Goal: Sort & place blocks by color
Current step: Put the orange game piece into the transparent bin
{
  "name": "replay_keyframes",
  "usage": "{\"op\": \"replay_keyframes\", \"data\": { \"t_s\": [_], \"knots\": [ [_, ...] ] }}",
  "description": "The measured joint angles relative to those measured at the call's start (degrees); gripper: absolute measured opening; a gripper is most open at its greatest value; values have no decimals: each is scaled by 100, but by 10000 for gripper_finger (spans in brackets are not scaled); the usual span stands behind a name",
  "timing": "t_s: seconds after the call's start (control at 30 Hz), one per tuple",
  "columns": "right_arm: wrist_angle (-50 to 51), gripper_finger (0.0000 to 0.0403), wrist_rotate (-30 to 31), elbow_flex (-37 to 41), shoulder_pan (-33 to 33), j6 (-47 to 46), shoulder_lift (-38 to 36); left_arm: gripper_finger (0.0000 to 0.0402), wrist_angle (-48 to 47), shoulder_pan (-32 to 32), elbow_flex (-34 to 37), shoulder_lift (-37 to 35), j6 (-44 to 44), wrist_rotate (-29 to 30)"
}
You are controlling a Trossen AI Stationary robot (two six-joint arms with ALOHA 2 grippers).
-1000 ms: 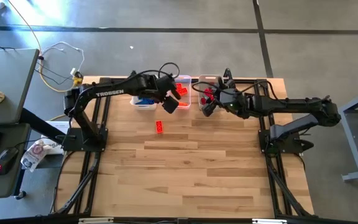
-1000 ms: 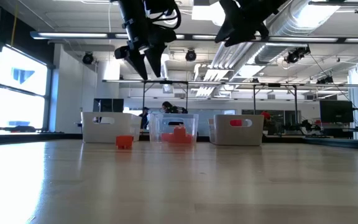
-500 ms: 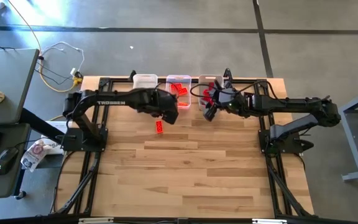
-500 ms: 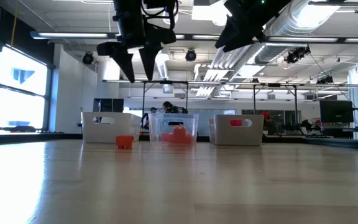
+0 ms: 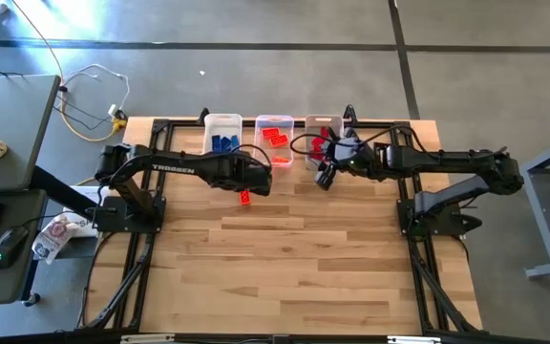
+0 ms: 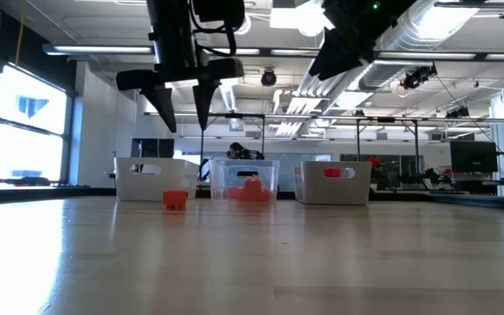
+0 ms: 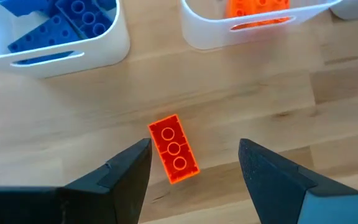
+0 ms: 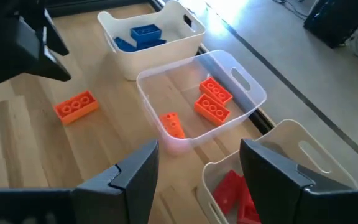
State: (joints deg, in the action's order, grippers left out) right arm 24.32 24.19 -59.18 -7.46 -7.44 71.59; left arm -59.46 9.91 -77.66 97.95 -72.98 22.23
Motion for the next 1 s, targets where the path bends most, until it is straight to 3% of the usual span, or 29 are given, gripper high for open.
{"op": "replay_keyframes", "data": {
  "t_s": [0.33, 1.0],
  "knots": [
    [37, 211, -109, 0, 0, 0, 0, 227, 84, -363, 15, 116, -671, 588],
    [339, 211, -364, 0, 0, -2, 2, 227, 211, -396, 17, 1261, -1411, 203]
  ]
}}
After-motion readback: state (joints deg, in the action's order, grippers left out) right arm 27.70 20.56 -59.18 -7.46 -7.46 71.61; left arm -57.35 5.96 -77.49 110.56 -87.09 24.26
